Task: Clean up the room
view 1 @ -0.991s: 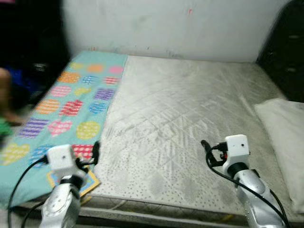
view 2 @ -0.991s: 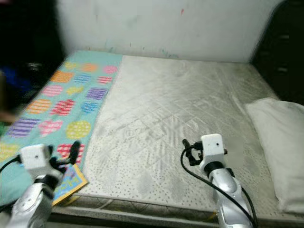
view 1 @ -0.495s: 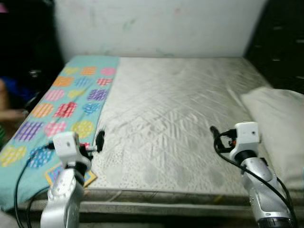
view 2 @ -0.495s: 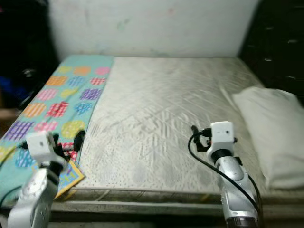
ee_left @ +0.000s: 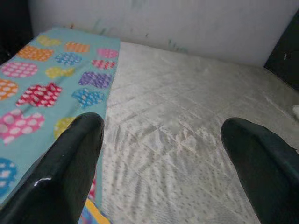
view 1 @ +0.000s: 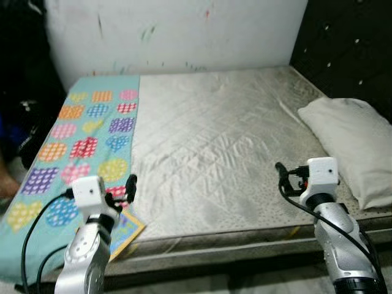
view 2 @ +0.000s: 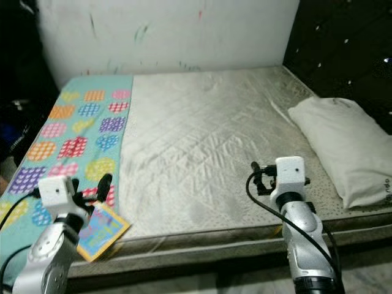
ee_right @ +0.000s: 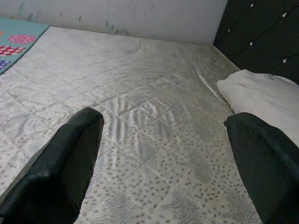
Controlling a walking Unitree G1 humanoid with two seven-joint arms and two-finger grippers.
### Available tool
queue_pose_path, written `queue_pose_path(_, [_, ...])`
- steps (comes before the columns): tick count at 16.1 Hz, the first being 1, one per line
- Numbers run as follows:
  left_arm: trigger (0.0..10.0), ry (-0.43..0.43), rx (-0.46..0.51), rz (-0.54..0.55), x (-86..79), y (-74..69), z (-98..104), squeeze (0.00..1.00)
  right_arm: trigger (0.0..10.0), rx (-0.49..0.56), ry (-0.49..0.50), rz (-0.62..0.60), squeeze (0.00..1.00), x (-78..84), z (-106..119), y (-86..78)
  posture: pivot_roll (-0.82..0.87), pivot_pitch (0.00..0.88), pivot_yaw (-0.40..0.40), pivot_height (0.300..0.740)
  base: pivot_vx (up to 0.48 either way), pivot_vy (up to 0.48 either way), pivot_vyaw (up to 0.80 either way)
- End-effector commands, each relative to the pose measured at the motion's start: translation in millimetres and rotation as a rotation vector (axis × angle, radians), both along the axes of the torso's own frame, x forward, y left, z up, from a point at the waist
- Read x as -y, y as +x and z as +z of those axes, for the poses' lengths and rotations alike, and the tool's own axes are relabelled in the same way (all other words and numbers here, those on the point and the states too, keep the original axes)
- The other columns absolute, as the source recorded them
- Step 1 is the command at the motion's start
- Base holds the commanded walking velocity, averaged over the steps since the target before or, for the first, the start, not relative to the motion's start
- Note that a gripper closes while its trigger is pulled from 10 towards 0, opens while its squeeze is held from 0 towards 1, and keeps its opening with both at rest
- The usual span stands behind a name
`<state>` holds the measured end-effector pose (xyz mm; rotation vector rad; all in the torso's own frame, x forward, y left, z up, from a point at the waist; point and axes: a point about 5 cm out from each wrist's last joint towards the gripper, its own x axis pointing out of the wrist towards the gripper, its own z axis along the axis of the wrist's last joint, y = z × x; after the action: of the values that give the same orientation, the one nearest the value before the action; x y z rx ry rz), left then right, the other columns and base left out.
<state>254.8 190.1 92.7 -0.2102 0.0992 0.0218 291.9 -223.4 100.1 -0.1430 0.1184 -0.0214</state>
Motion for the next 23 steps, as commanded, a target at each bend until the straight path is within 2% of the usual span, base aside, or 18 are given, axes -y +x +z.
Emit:
queue_pose_path(1, [10.0,0.011,-0.008,0.032,-10.4,-3.5,-3,0.00,10.0,0.022,0.003,0.031,0.00,-11.6,4,5.4,-0.12,0.000,-0.018,0.740,0.000,0.480,0.00])
queue_pose_path(4, [10.0,-0.024,0.036,-0.004,-1.6,-1.9,0,0.00,10.0,0.013,-0.024,0.067,0.00,-14.0,3,6.9,-0.12,0.000,-0.044,0.740,0.000,0.000,0.00])
queue_pose_path(8, [10.0,-0.029,0.056,-0.001,-0.6,-1.1,6,0.00,10.0,0.007,-0.037,0.085,0.00,-14.1,1,9.1,-0.09,0.000,-0.061,0.740,0.000,0.000,0.00])
queue_pose_path(10, [10.0,-0.027,0.052,0.014,-3.4,-8.5,8,0.00,10.0,-0.011,-0.052,0.083,0.00,-8.1,-2,8.0,-0.08,0.000,-0.053,0.740,0.000,0.000,0.00])
queue_pose_path(13, [10.0,-0.012,0.040,0.001,-6.2,-14.5,8,0.00,10.0,-0.012,-0.040,0.072,0.00,-12.1,-5,6.1,-0.07,0.000,-0.040,0.740,0.000,0.000,0.00])
queue_pose_path(14, [10.0,-0.005,0.039,0.000,-9.1,-11.9,7,0.00,10.0,-0.011,-0.034,0.081,0.00,-18.1,-7,3.3,-0.08,0.000,-0.035,0.740,0.000,0.000,0.00])
queue_pose_path(17, [10.0,-0.014,0.055,-0.023,-1.8,-3.7,11,0.00,10.0,-0.006,-0.031,0.081,0.00,-17.0,-6,1.7,-0.10,0.000,-0.033,0.740,0.000,0.000,0.00])
queue_pose_path(19, [10.0,-0.029,0.058,-0.046,6.3,-5.7,10,0.00,10.0,-0.007,-0.013,0.076,0.00,-16.2,-7,-0.8,-0.12,0.000,-0.034,0.740,0.000,0.000,0.00])
queue_pose_path(23, [10.0,-0.037,0.055,-0.057,7.1,-4.7,9,0.00,10.0,-0.001,-0.008,0.077,0.00,-20.6,-7,0.5,-0.12,0.000,-0.029,0.740,0.141,0.000,0.00])
